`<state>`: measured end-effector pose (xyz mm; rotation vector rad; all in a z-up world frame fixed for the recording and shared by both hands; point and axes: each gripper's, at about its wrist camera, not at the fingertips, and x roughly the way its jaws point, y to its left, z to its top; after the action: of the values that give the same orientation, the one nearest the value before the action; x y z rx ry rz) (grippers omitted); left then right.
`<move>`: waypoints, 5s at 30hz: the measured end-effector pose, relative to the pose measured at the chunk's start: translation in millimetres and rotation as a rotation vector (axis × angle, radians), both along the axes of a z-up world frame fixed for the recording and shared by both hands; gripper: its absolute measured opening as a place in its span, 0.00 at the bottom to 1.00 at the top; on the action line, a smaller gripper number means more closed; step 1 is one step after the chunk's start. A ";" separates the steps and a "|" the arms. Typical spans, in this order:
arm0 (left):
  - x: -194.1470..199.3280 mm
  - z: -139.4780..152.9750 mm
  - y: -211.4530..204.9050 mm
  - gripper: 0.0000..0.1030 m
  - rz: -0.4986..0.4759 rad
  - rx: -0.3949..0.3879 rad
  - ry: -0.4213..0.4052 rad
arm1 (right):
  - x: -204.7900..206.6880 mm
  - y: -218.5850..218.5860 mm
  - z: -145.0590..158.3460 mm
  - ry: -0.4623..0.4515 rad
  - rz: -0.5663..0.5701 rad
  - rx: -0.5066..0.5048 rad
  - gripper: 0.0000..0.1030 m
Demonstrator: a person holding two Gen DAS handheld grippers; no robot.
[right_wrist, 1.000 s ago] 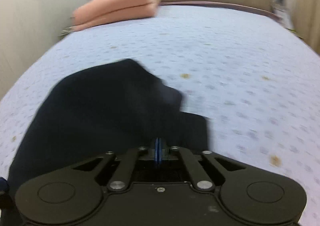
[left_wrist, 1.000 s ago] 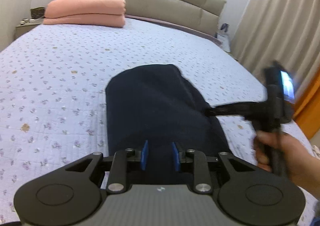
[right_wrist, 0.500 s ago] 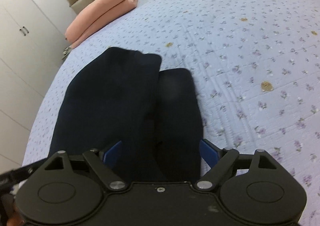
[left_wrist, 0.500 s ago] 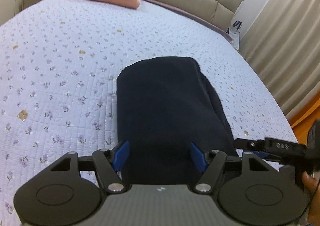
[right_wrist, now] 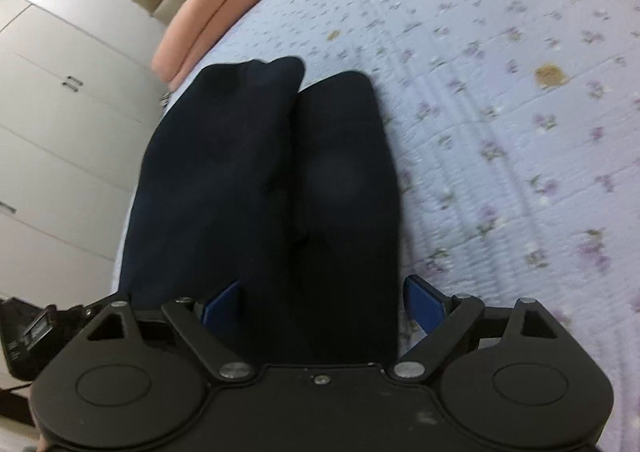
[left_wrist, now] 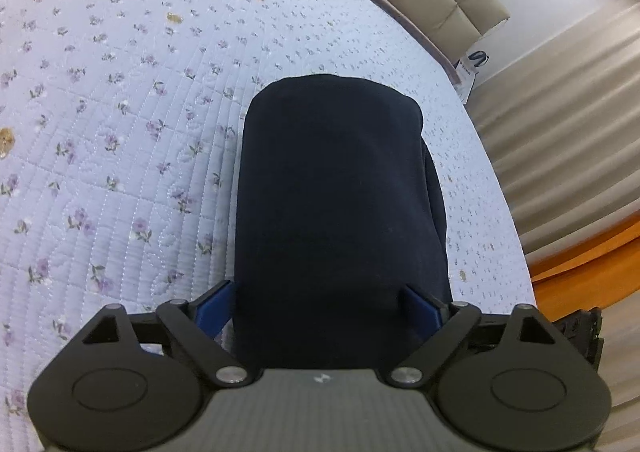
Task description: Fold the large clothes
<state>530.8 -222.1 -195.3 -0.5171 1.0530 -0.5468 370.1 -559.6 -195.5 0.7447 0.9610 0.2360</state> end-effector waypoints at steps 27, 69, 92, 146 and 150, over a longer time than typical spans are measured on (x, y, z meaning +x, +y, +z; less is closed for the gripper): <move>-21.1 34.7 61.1 0.61 -0.139 -0.279 -0.026 | -45.6 129.8 79.8 -0.223 0.132 0.037 0.66; -311.2 67.1 265.1 0.55 0.225 0.134 -0.275 | -292.7 332.1 132.1 -0.435 0.053 -0.562 0.59; -335.6 26.7 199.1 0.09 -0.053 0.144 -0.407 | -143.0 390.8 115.6 -0.526 0.197 -0.568 0.21; -492.6 213.6 168.9 0.84 0.232 0.626 -0.484 | -442.6 406.7 271.4 -0.295 -0.169 -0.725 0.99; -489.2 208.3 166.1 0.84 0.236 0.667 -0.479 | -439.6 404.3 260.1 -0.266 -0.163 -0.721 0.99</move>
<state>41.5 -56.0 13.0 0.0851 0.6429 -0.0766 -69.6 -155.4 64.6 0.1177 0.6562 -0.1542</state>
